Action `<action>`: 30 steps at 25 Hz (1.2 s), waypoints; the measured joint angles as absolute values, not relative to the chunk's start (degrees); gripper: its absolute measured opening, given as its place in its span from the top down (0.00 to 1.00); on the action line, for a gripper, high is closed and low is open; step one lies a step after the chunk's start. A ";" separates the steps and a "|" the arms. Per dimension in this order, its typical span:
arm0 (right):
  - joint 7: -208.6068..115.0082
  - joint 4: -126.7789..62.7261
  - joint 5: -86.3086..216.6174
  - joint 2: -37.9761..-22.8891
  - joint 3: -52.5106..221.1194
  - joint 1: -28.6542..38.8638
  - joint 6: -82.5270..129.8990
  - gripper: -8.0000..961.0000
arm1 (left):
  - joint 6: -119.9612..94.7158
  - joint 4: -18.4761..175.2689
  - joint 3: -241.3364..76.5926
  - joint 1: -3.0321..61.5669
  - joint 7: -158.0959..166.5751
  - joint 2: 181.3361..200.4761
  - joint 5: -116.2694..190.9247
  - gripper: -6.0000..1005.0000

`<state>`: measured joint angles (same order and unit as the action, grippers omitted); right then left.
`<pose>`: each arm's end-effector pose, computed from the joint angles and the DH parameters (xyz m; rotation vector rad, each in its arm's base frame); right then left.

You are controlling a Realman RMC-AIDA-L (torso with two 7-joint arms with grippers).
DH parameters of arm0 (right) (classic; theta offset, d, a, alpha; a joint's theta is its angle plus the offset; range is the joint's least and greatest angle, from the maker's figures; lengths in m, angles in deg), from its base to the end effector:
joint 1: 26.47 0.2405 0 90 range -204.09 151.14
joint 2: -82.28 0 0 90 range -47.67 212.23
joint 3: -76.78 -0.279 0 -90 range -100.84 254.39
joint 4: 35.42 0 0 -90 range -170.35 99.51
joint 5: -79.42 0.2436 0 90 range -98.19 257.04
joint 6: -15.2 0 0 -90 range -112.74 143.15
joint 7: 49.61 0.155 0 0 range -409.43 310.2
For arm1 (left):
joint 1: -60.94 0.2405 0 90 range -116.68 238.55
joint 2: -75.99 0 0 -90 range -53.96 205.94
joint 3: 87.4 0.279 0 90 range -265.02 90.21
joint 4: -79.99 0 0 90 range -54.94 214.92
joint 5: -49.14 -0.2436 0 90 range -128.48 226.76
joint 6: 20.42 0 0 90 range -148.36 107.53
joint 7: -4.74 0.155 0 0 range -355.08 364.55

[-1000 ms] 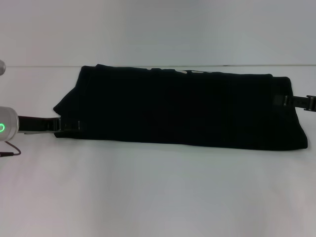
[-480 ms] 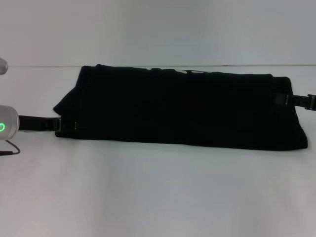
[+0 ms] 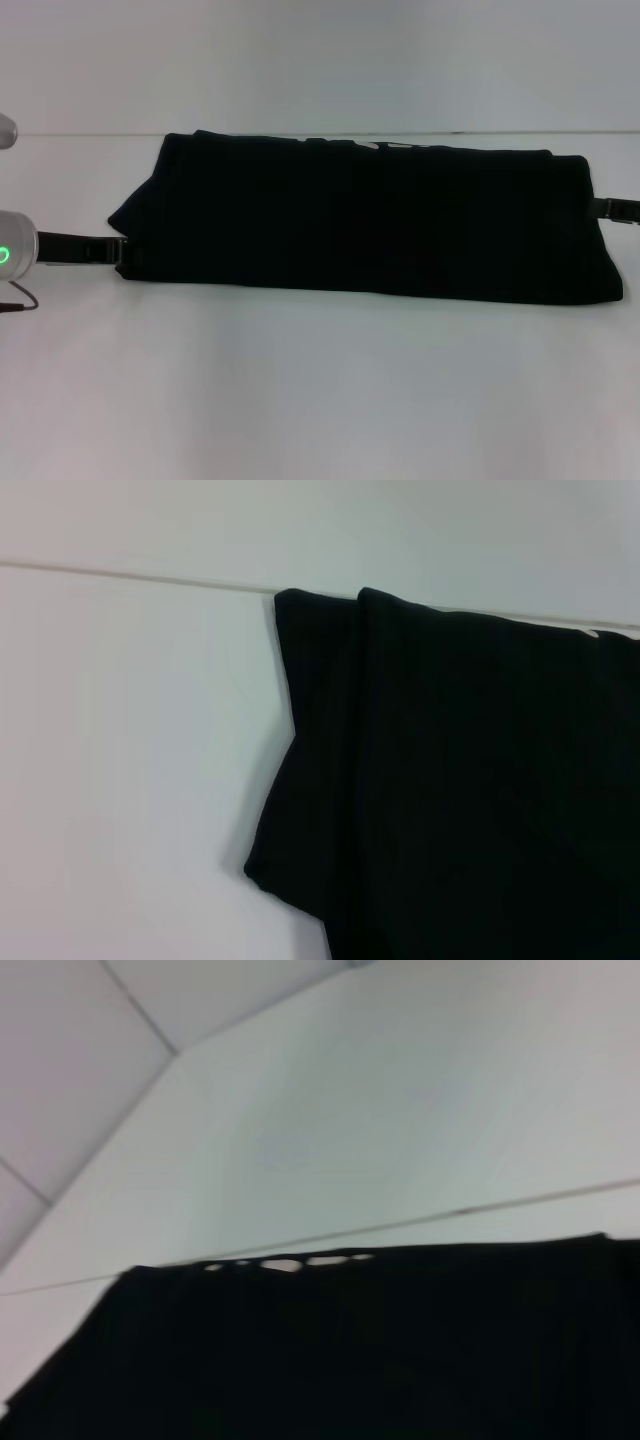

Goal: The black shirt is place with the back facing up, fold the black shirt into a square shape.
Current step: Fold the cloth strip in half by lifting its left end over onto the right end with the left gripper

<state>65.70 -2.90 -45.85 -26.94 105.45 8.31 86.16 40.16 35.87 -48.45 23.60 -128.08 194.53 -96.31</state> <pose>0.3655 0.4323 0.0697 -2.1079 1.4143 0.5472 -0.3426 0.4491 0.0158 -2.0552 -1.4235 -0.1346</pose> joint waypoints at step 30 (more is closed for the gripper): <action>72.51 -6.40 -58.43 -27.57 107.10 9.77 81.50 0.37 | 39.56 35.81 -48.39 23.24 -127.96 194.59 -96.26 0.99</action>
